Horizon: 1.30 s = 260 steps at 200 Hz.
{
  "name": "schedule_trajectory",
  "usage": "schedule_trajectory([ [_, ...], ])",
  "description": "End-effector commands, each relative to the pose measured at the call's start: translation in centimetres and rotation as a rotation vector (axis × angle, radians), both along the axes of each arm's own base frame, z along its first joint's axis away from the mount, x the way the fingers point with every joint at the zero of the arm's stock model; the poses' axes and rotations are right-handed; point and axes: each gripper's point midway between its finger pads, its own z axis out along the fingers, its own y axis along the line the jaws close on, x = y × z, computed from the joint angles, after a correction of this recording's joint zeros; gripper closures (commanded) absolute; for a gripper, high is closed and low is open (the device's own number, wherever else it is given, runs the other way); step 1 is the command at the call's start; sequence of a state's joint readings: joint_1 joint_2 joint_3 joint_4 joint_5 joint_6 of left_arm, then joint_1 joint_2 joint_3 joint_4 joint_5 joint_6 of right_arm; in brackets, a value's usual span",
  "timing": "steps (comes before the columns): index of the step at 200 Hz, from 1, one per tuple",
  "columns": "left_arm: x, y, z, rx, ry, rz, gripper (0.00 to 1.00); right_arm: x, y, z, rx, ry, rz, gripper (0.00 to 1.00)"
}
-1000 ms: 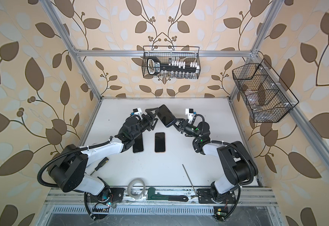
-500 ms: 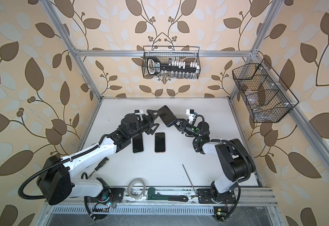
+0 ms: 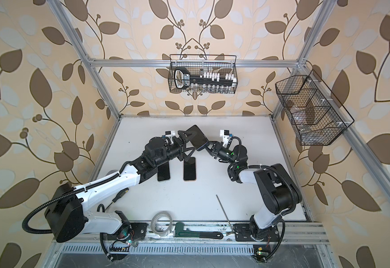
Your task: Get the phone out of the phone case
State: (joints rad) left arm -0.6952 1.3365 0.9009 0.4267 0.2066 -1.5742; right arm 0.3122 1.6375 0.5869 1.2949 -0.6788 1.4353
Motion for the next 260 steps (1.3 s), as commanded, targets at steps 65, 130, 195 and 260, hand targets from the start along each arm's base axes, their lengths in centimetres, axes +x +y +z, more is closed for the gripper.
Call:
schedule_trajectory([
  [65,-0.6,-1.8,0.5,-0.043,-0.029,-0.074,0.01,-0.4,-0.5,2.7,0.051,-0.102,-0.019,1.00],
  [130,-1.1,-2.2,0.6,-0.048,-0.025,-0.105,0.03,0.0,-1.1,3.1,0.056,-0.111,-0.032,1.00],
  [195,-1.1,-1.8,-0.2,-0.031,-0.022,-0.084,0.03,-0.1,-1.2,3.5,0.068,-0.118,-0.031,1.00],
  [260,-1.0,-1.9,-0.5,-0.029,-0.024,-0.079,0.05,-0.4,-1.3,4.1,0.074,-0.130,-0.032,1.00],
])
